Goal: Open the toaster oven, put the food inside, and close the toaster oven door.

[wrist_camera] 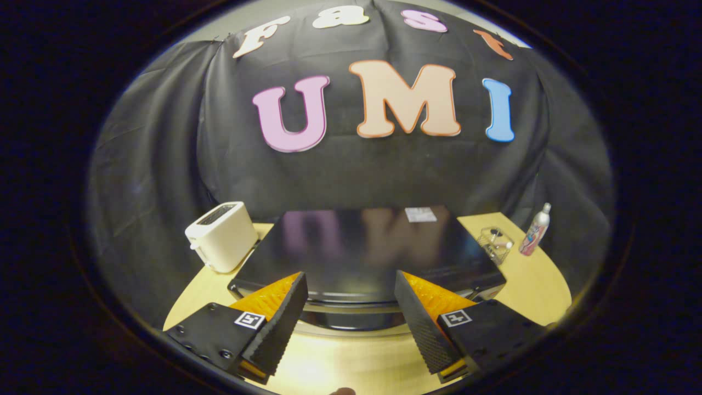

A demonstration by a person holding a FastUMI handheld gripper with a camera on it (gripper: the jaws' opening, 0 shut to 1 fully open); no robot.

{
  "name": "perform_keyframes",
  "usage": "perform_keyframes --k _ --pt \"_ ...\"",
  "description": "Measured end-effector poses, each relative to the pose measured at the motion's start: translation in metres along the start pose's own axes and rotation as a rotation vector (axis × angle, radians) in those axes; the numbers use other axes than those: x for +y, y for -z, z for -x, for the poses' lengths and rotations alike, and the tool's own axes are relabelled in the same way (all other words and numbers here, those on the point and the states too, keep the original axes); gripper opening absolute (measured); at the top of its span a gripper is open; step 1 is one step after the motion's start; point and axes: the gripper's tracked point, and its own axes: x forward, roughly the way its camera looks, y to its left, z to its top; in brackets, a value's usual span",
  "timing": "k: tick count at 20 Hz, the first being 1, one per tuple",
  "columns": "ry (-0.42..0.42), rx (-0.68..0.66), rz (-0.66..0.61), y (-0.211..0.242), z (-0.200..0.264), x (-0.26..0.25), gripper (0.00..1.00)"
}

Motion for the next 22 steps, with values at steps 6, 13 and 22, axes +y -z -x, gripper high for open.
perform_keyframes --k 6,13,22 --pt "0.018 -0.026 0.005 -0.003 0.003 0.001 1.00" --pt "0.017 -0.024 0.050 0.019 0.033 -0.001 1.00" --pt "-0.007 0.101 0.111 0.099 0.088 -0.004 1.00"
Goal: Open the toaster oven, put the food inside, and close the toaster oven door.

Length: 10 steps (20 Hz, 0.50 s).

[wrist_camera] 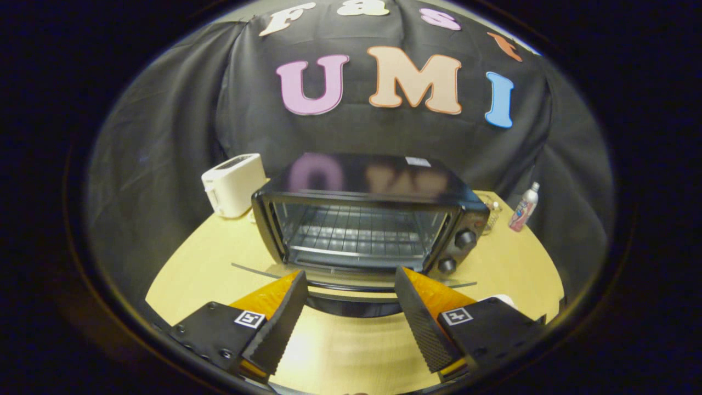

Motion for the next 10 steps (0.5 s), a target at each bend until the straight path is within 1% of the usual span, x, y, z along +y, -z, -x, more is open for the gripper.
perform_keyframes --k 3,7,10 --pt "0.001 0.097 0.020 0.040 0.006 0.002 1.00" --pt "-0.008 0.191 -0.039 0.081 -0.001 0.006 1.00" --pt "-0.003 0.275 -0.051 0.111 -0.009 0.005 1.00"
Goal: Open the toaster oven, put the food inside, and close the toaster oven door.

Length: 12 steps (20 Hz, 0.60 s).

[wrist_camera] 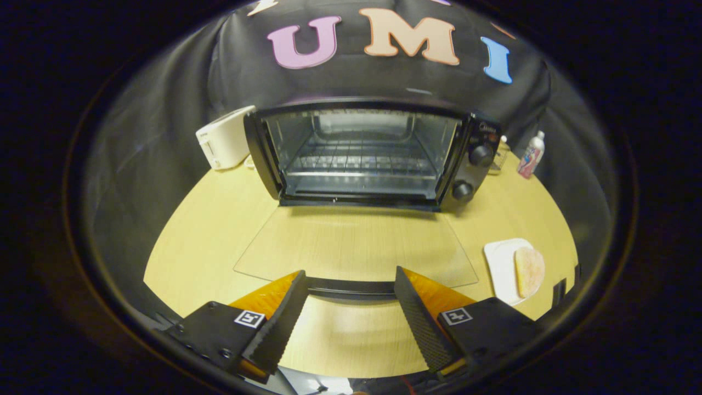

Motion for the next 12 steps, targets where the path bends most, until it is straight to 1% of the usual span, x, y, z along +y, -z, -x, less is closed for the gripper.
perform_keyframes --k 3,6,7,8,10,12 --pt "0.003 0.055 0.018 0.014 -0.013 -0.004 1.00" --pt "-0.010 0.050 0.006 0.006 -0.007 -0.009 1.00" --pt "0.003 0.038 -0.008 -0.002 -0.003 -0.017 1.00" --pt "0.024 0.022 -0.025 -0.010 0.000 -0.028 1.00" --pt "0.093 -0.013 -0.068 -0.028 0.007 -0.064 0.99" --pt "0.210 -0.028 -0.097 -0.043 0.016 -0.118 0.99"
